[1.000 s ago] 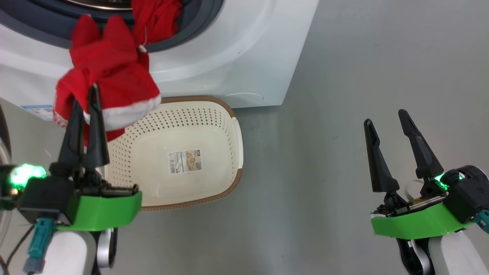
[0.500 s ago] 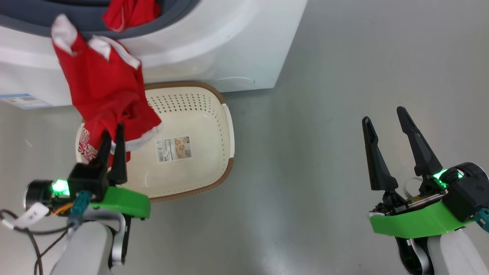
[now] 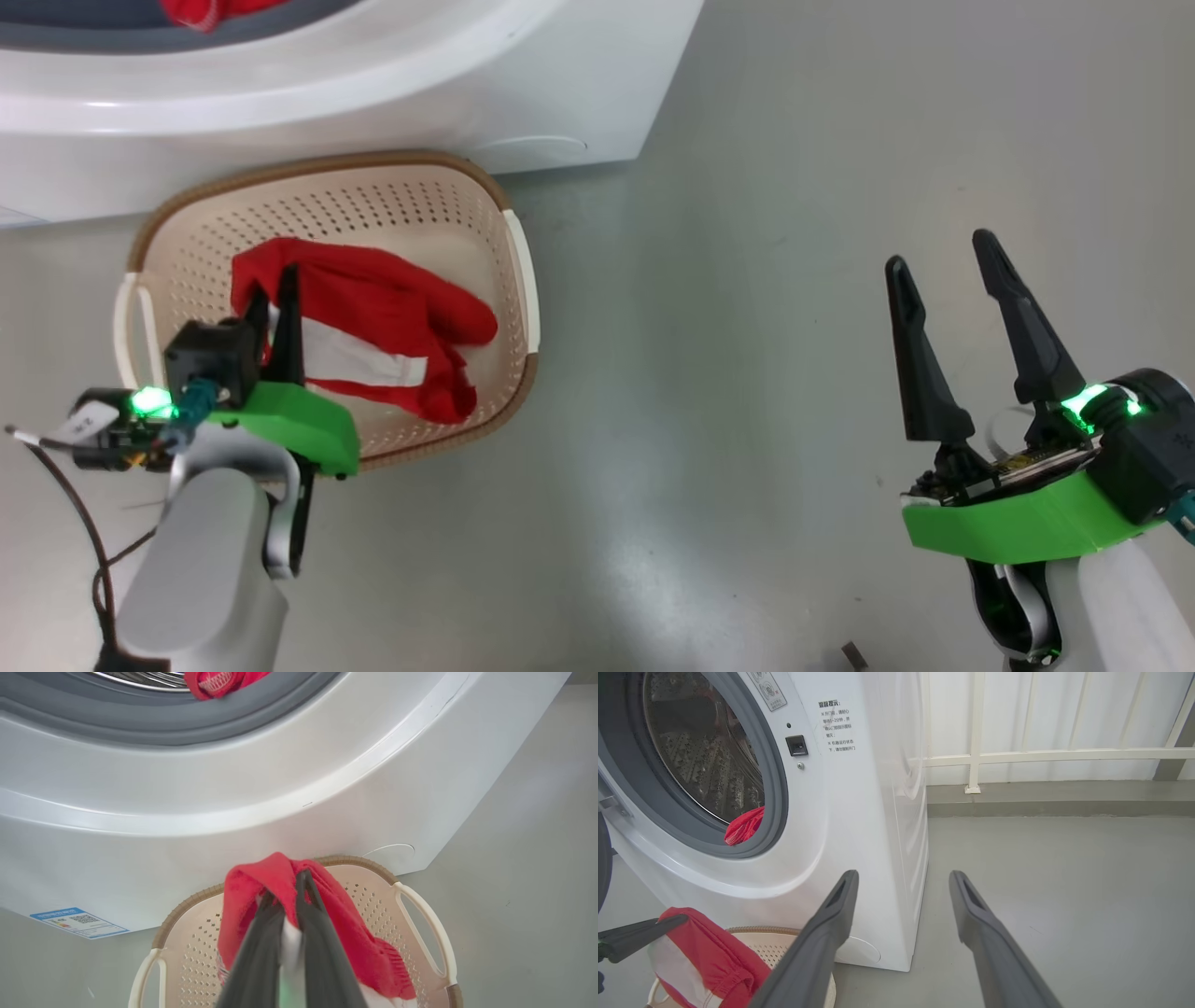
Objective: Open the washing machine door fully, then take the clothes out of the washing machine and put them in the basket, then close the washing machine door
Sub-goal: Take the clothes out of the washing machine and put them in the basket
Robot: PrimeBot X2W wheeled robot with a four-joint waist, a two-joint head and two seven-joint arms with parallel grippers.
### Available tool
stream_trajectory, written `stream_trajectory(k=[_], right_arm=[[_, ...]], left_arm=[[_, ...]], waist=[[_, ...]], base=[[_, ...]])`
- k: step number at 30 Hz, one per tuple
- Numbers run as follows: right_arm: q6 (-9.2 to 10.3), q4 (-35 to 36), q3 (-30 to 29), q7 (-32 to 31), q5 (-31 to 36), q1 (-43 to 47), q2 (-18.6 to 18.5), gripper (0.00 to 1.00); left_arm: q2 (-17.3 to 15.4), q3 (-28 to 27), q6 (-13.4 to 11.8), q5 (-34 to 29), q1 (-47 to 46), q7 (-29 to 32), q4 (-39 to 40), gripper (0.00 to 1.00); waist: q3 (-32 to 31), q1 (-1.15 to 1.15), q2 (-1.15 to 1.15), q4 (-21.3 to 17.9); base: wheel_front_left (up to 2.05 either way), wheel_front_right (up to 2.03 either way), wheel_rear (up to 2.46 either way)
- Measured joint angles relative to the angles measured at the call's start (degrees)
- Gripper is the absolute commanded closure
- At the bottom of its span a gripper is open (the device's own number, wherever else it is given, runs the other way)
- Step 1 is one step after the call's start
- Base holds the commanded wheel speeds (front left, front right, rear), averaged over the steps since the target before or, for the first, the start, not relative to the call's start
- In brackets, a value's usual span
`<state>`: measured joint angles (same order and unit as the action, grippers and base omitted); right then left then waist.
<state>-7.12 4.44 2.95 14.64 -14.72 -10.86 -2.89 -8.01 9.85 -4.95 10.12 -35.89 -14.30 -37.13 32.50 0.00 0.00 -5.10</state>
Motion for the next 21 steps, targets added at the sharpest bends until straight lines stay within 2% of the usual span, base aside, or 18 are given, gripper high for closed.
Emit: stream_trajectory(k=[12, 21], right_arm=[[0.0, 0.1, 0.9, 0.0, -0.3, -1.0, 0.0, 0.0], [0.0, 0.3, 1.4, 0.0, -0.8, -2.6, 0.0, 0.0]], left_arm=[[1.1, -3.5, 2.5, 0.6, -7.4, 0.0, -15.2, 1.0], [1.4, -5.5, 3.0, 1.5, -11.4, 0.0, -23.7, 1.0]], waist=[[4.7, 0.0, 0.0, -1.9], [7.6, 0.0, 0.0, -3.0]], base=[[0.0, 0.0, 0.0], [0.0, 0.0, 0.0]])
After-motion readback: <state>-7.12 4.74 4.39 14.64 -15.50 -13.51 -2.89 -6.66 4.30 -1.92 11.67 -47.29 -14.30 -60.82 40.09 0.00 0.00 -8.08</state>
